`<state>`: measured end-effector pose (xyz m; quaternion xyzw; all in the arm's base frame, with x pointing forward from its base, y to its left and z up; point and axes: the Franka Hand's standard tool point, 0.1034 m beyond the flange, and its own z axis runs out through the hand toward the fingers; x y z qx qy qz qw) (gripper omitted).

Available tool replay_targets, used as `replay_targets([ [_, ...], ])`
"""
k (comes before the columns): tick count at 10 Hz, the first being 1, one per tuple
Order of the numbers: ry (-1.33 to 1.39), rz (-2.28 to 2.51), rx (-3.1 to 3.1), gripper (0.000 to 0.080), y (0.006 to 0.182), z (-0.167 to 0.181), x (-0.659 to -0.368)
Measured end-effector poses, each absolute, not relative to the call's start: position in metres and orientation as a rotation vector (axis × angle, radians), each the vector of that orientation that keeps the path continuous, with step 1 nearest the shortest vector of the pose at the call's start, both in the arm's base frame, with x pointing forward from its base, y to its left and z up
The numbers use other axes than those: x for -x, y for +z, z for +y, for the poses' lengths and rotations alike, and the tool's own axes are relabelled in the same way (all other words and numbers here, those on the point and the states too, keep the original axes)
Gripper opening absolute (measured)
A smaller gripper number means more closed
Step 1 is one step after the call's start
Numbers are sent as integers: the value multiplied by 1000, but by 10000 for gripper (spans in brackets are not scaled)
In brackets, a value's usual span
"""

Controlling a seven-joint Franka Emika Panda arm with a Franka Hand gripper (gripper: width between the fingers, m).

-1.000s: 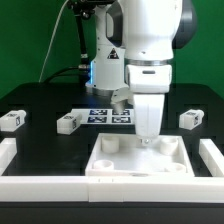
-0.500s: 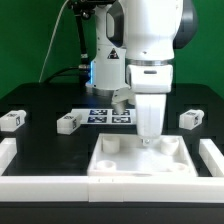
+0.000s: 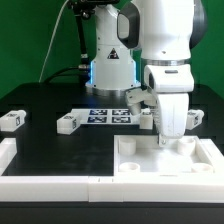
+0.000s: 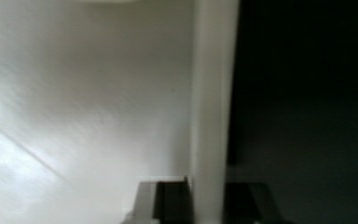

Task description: Assemble one leg

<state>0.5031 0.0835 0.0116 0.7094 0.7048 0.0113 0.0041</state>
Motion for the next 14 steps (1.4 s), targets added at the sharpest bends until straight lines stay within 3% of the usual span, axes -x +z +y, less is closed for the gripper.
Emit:
replay_targets([
  [3,7,2175,-2264,60,12,84,-503],
  [4,7,2175,-2265,136,11,83,-503],
  [5,7,2174,-2266,271,11,83,-502],
  [6,7,2174,-2266,271,11,83,-502],
  [7,7,2174,-2266,454,11,83,-502],
  [8,7,2174,-2267,578,11,83,-502],
  [9,7,2173,-2267,578,11,83,-502],
  [10,6,2173,-2267,635,11,82,-502],
  [13,7,2153,-2286,649,12,82,-502],
  [14,11,2096,-2330,649,21,84,-495],
])
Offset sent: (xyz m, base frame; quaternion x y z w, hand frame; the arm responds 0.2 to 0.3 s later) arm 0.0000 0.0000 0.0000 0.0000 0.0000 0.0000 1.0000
